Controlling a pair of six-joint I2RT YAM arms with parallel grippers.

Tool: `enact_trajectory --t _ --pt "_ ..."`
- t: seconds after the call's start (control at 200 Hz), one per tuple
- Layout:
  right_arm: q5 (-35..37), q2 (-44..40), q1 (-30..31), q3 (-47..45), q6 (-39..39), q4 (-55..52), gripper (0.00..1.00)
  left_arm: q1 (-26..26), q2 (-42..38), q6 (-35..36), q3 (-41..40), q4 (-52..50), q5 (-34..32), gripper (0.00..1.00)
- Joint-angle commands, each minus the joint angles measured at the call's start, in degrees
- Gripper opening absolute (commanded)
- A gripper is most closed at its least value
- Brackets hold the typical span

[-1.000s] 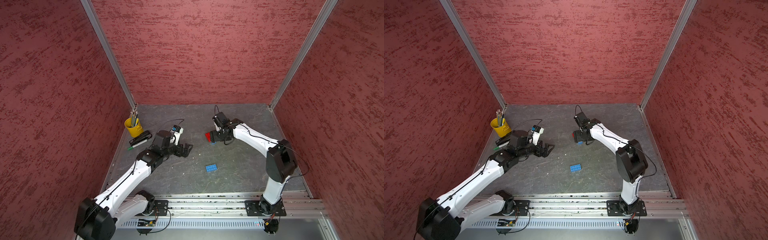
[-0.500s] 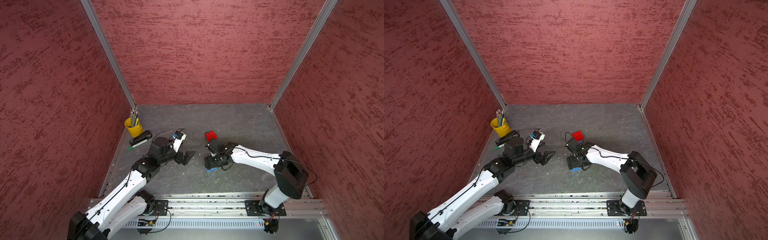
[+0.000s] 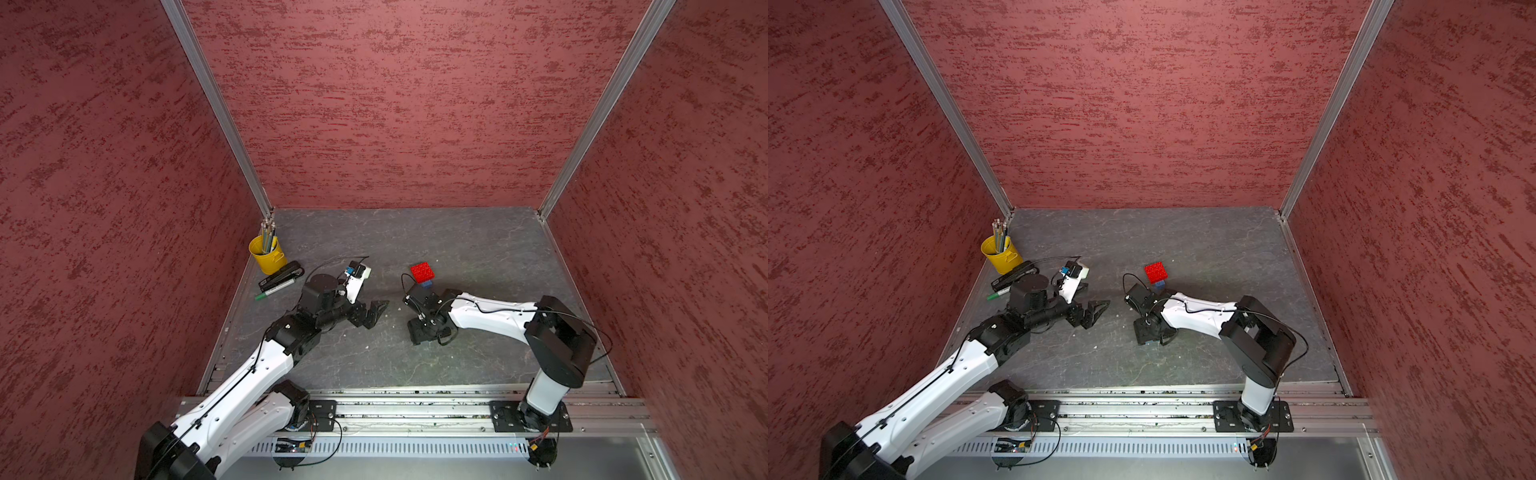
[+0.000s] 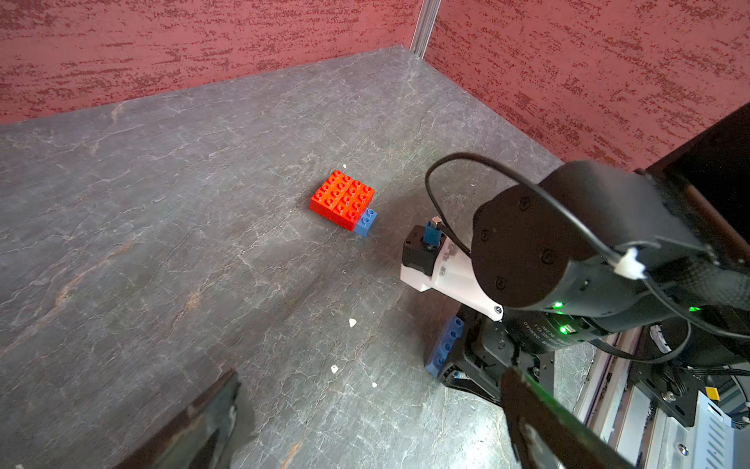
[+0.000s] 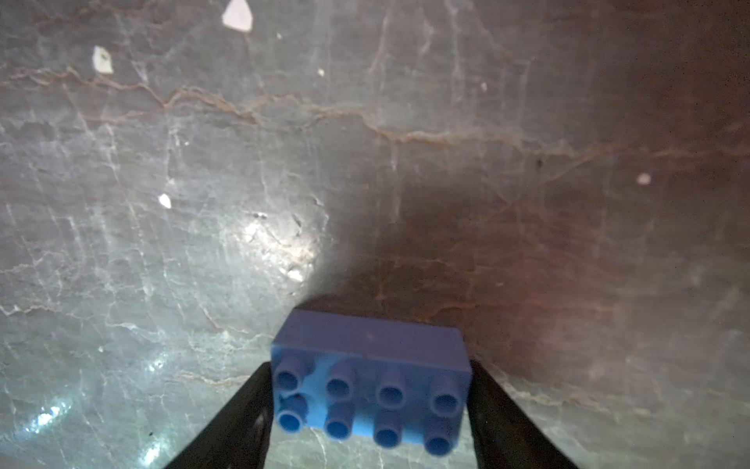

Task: Assemble a rectangle with lego
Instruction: Pick up the lego brick from the center of the board, then assemble the lego brick with the lego brick.

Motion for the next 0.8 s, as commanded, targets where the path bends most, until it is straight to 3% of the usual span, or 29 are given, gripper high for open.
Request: enact_trajectory --t 0.0,0.115,0.321,0.586,0.796 --pt "2.71 0.53 0.58 2.15 0.81 -0.26 0.62 -0.23 -0.38 0.23 -0.47 0.29 0.44 1.00" --pt "4.01 0.50 0.54 2.85 0.39 -1.06 0.57 -0.32 -0.41 0.98 -0.63 1.01 2.29 1.00" --pt "4.47 -0.24 -2.88 6.82 -5.17 -4.30 0.56 -3.02 -0.77 6.77 0.45 1.41 6.68 1.00" --pt "2.23 4.79 -12.30 18.91 -20.15 -9.49 0.56 -8.84 -0.16 27.30 1.02 -2.67 12.41 1.00" --pt "0.68 11.66 -16.55 27.91 -25.61 -11.19 0.56 -8.61 -1.00 23.32 -2.17 4.67 14.69 1.00"
